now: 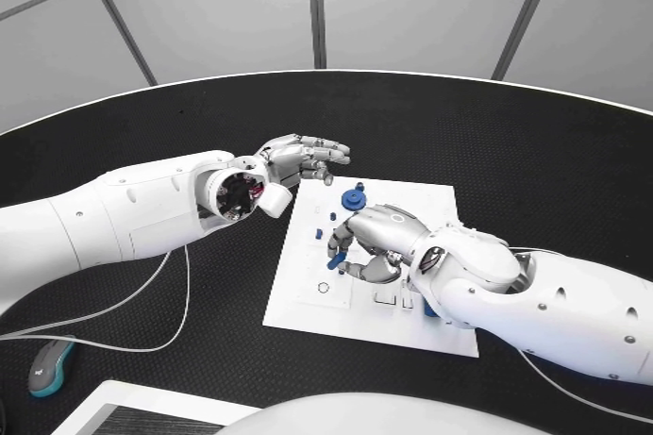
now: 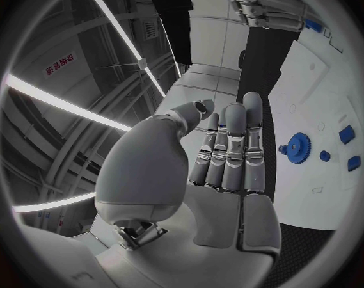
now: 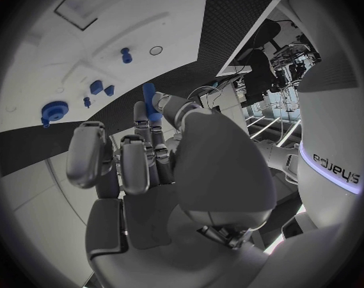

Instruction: Assemble the parts on the task board

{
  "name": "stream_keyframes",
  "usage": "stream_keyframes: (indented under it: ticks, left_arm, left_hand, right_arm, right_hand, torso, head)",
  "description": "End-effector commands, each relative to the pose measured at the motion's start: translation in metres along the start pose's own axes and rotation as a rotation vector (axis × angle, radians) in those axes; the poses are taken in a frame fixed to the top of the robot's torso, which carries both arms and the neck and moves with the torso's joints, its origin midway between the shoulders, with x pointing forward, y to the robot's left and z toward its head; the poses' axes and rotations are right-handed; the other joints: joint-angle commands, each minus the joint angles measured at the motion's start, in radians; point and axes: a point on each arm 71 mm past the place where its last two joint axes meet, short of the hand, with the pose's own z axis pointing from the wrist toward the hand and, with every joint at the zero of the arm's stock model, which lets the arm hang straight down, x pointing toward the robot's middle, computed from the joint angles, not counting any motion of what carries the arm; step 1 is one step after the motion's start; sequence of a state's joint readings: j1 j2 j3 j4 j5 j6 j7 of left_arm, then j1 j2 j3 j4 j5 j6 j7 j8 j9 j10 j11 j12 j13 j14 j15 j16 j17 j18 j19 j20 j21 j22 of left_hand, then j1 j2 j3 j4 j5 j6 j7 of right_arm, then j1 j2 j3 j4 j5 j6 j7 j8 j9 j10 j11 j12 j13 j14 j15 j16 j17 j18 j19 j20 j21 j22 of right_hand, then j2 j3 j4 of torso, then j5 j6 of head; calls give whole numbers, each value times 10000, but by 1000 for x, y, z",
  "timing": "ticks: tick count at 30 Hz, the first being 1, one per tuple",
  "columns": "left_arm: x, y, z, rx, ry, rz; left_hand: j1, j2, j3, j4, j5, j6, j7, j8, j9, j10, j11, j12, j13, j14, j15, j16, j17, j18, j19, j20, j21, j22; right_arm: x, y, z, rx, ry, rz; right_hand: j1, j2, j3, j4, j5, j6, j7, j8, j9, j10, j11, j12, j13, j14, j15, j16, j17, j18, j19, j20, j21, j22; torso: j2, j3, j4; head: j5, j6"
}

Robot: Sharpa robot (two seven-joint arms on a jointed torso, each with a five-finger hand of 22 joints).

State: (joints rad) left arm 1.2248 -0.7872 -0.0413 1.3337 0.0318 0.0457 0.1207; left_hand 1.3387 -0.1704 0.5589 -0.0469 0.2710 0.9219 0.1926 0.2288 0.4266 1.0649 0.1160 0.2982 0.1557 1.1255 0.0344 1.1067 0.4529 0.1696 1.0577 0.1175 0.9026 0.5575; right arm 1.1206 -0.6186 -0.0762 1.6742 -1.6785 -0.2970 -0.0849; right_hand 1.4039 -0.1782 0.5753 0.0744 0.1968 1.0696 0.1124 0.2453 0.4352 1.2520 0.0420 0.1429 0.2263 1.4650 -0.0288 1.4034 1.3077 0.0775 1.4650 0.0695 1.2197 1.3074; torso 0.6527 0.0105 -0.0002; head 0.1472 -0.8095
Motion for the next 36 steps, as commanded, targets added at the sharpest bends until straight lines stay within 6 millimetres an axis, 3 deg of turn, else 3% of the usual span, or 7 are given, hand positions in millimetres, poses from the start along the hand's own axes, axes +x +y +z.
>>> stream_keyframes:
  ticks: [1, 16, 36]
  left_arm:
    - [1, 0, 1, -5, 31, -3]
    - [4, 0, 2, -28, 99, -8]
    - [4, 0, 1, -49, 107, -9]
  left_hand:
    - [-10, 112, -46, 8, -24, -43, 8, -27, -12, -68, 18, 61, 12, -102, -2, -54, -16, 156, -60, 9, -55, -11]
    - [-10, 112, -46, 8, -24, -43, 8, -27, -12, -68, 18, 61, 12, -102, -2, -54, -16, 156, -60, 9, -55, -11]
    - [-12, 113, -63, 17, -26, -49, 9, -28, -14, -79, 20, 70, 15, -110, 1, -53, -21, 155, -64, 11, -63, -16]
  right_arm:
    - [10, 4, 5, -92, 207, 130]
    - [35, 3, 16, 112, 1031, 133]
    - [41, 2, 21, 269, 1256, 15]
  right_hand:
    - [9, 81, -5, -41, 57, -31, 52, 36, 345, 26, 44, -59, 11, 549, -57, 52, 111, -79, 289, -82, 5, 622]
    - [41, 80, 18, -111, 106, -73, 78, 22, 364, 5, 59, -98, 21, 559, -42, 83, 156, -83, 288, -73, 13, 634]
    - [48, 91, 29, -130, 125, -79, 87, 21, 372, 5, 65, -106, 28, 561, -37, 91, 167, -86, 291, -70, 29, 645]
  torso:
    - [23, 14, -36]
    - [33, 27, -11]
    - [18, 29, -21]
  head:
    - [102, -45]
    - [188, -120]
    - [242, -226]
